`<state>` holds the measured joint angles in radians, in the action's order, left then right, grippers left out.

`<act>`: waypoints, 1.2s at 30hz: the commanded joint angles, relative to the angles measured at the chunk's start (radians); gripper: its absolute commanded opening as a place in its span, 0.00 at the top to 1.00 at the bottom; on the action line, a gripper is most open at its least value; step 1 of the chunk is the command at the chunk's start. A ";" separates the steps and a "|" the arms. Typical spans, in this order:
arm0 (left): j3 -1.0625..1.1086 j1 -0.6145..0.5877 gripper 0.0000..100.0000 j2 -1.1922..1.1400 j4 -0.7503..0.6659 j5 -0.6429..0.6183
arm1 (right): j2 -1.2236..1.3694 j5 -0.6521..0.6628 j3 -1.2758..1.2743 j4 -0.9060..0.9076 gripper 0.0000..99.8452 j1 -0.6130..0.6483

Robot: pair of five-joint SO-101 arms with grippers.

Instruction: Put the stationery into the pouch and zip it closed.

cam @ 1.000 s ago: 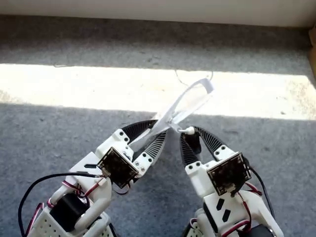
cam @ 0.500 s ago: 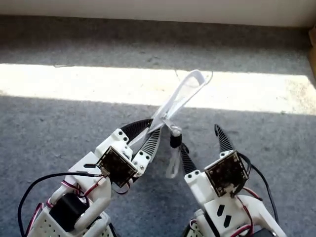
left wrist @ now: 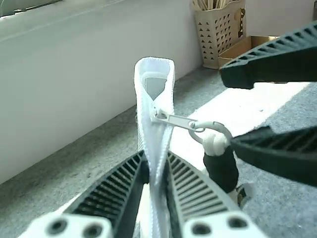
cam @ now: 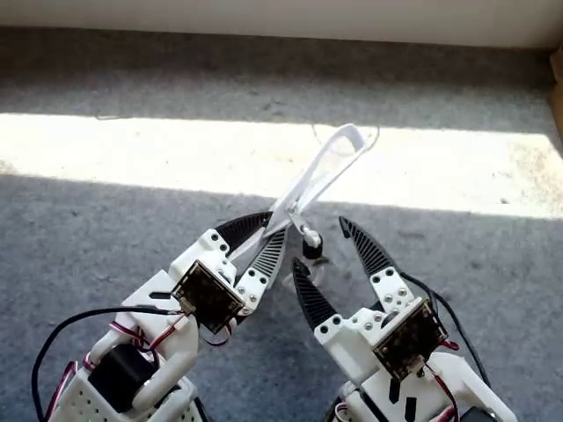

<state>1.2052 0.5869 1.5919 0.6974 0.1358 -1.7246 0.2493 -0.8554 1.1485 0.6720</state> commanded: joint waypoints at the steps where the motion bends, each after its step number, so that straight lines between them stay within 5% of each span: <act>1: -0.039 -0.015 0.99 0.024 0.000 -0.002 | 0.013 -0.003 0.050 -0.076 0.80 0.012; 13: -0.024 -0.015 0.99 0.024 0.000 -0.002 | 0.232 0.003 -0.024 -0.163 0.80 0.007; 36: -0.010 -0.015 0.99 0.024 0.002 -0.002 | 0.243 0.049 0.058 -0.165 0.99 -0.140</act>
<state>1.2052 0.5869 1.5919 0.6974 0.1358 -1.5052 0.2862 -0.8769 1.0042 0.5462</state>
